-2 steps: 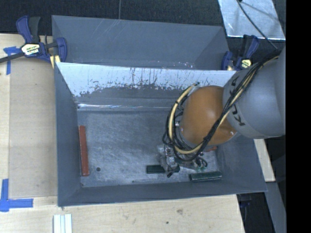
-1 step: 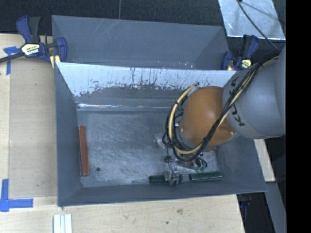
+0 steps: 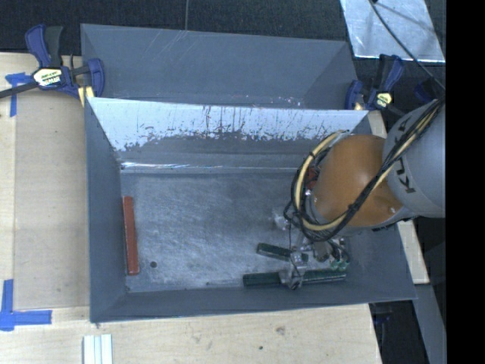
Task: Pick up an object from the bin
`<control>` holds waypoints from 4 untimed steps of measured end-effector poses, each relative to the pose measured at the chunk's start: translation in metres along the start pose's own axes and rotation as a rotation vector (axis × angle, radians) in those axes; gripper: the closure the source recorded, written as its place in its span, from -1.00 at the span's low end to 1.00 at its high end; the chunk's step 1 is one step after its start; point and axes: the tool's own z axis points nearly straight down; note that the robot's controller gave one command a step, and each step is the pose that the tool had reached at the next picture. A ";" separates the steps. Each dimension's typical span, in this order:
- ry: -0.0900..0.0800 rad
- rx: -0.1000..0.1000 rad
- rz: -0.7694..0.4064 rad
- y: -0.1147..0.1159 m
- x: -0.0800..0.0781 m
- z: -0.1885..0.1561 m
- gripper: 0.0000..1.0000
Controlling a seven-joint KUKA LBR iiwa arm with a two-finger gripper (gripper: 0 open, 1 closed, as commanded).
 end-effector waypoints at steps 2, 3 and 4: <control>0.000 -0.002 -0.003 0.002 0.000 0.000 -1.00; 0.001 -0.002 -0.003 0.002 0.000 0.000 1.00; -0.014 0.000 -0.007 0.006 -0.028 -0.147 1.00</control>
Offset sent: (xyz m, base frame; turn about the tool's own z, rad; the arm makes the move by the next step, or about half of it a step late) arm 0.0000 0.0000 0.0000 0.0000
